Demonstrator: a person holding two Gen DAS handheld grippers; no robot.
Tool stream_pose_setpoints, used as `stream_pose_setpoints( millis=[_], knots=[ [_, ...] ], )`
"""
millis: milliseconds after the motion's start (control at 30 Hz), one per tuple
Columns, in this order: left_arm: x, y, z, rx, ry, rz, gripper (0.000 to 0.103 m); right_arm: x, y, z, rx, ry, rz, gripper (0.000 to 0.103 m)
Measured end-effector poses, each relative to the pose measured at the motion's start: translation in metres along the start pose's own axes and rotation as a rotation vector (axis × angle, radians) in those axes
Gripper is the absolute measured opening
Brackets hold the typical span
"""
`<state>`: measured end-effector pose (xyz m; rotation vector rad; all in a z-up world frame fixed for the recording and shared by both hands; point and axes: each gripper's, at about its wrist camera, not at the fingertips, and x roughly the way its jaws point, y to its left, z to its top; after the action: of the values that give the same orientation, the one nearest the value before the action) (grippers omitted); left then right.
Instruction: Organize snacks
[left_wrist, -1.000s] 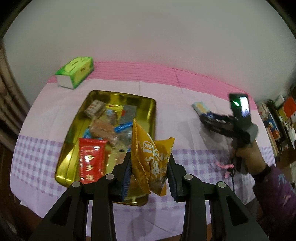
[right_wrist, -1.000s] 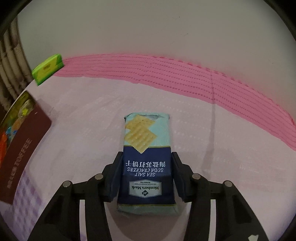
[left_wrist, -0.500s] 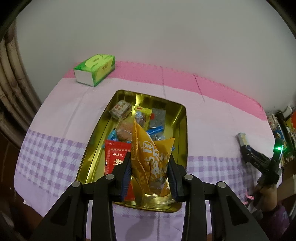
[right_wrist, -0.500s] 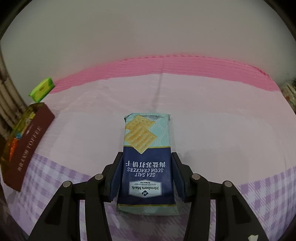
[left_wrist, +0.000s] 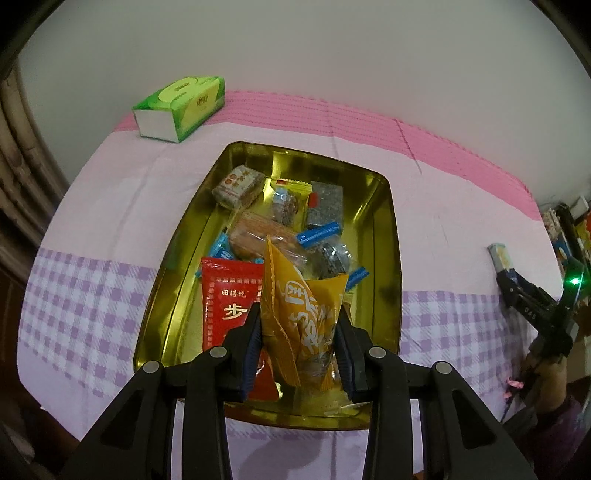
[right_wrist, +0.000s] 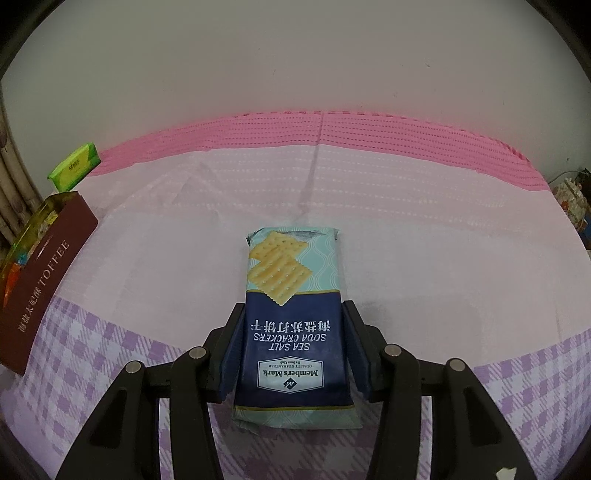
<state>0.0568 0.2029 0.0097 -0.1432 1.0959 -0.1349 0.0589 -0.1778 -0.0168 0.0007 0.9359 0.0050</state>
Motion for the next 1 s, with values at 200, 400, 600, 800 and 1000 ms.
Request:
stream_pose_setpoints(
  millis=[200,400,600,800,1000],
  knots=[
    [0.016,0.001,0.002,0.017,0.026,0.013,0.037,0.001,0.003,0.001,-0.006,0.002,-0.008,0.048],
    [0.023,-0.005,0.002,0.069,0.009,0.070,0.038,0.001,0.003,0.001,-0.006,0.001,-0.007,0.048],
    [0.020,-0.003,0.003,0.069,-0.014,0.105,0.041,0.001,0.003,0.001,-0.006,0.001,-0.008,0.048],
    [0.019,0.001,0.006,0.049,-0.005,0.124,0.046,0.001,0.003,0.001,-0.009,-0.003,-0.013,0.048],
    [0.009,-0.008,0.004,0.078,-0.027,0.146,0.055,0.001,0.003,0.000,-0.010,-0.002,-0.015,0.048]
  ],
)
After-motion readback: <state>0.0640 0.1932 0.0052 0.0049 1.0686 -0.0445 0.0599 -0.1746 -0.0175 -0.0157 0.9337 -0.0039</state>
